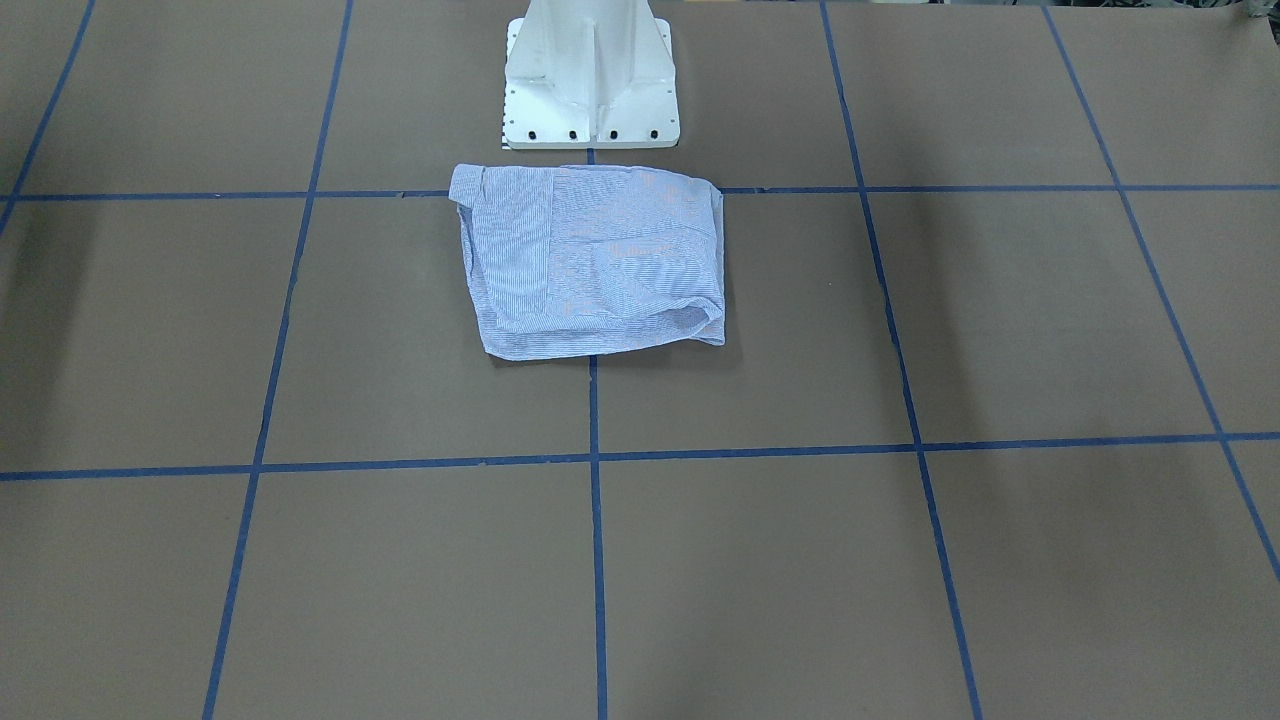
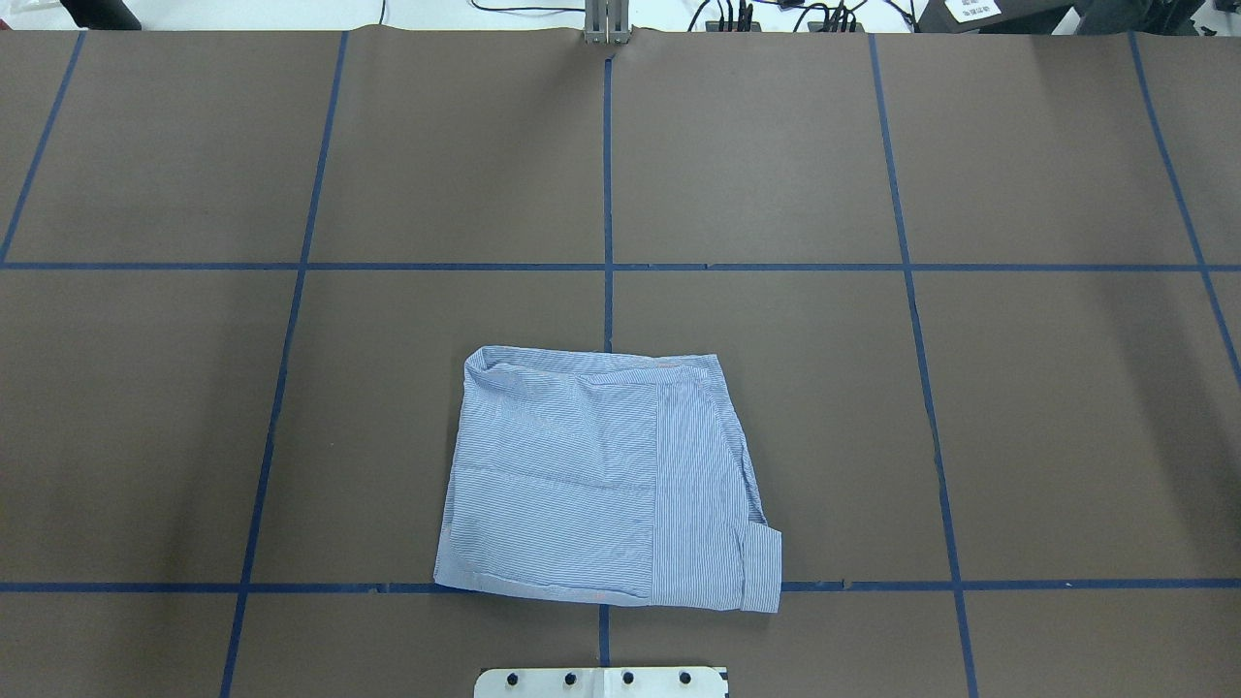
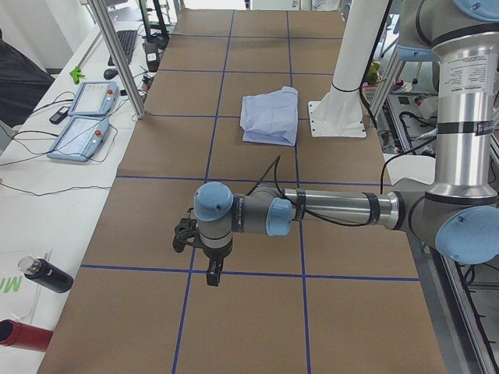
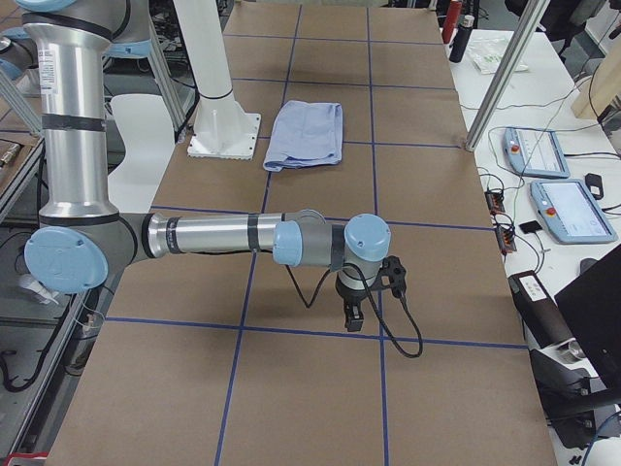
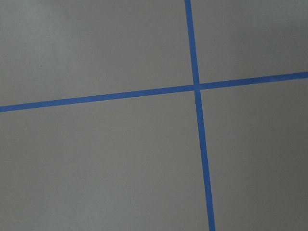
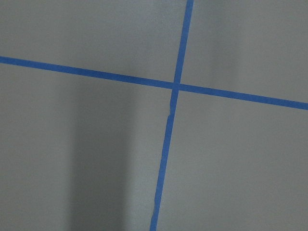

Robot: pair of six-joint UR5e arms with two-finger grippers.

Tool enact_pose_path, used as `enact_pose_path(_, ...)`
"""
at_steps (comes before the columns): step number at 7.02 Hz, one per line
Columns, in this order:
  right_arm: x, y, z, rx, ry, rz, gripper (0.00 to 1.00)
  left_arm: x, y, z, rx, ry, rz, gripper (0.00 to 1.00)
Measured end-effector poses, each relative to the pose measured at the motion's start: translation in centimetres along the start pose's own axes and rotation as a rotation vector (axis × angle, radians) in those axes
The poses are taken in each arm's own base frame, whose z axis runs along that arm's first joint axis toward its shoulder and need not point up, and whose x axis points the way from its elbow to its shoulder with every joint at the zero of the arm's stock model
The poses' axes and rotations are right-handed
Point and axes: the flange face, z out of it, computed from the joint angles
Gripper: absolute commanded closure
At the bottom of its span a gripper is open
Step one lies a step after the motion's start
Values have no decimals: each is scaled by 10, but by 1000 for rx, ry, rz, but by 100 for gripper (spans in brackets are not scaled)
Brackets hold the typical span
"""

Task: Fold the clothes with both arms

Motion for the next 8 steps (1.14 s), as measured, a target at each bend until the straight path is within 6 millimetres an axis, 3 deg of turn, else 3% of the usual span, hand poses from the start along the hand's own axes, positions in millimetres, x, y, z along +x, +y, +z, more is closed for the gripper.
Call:
enact_pose_path(4, 11, 22, 16, -26, -11, 27, 0, 1, -2, -1, 2, 2, -1, 1)
enact_pose_path(8, 4, 22, 8, -10, -10, 114, 0, 2, -2, -2, 1, 2, -19, 1)
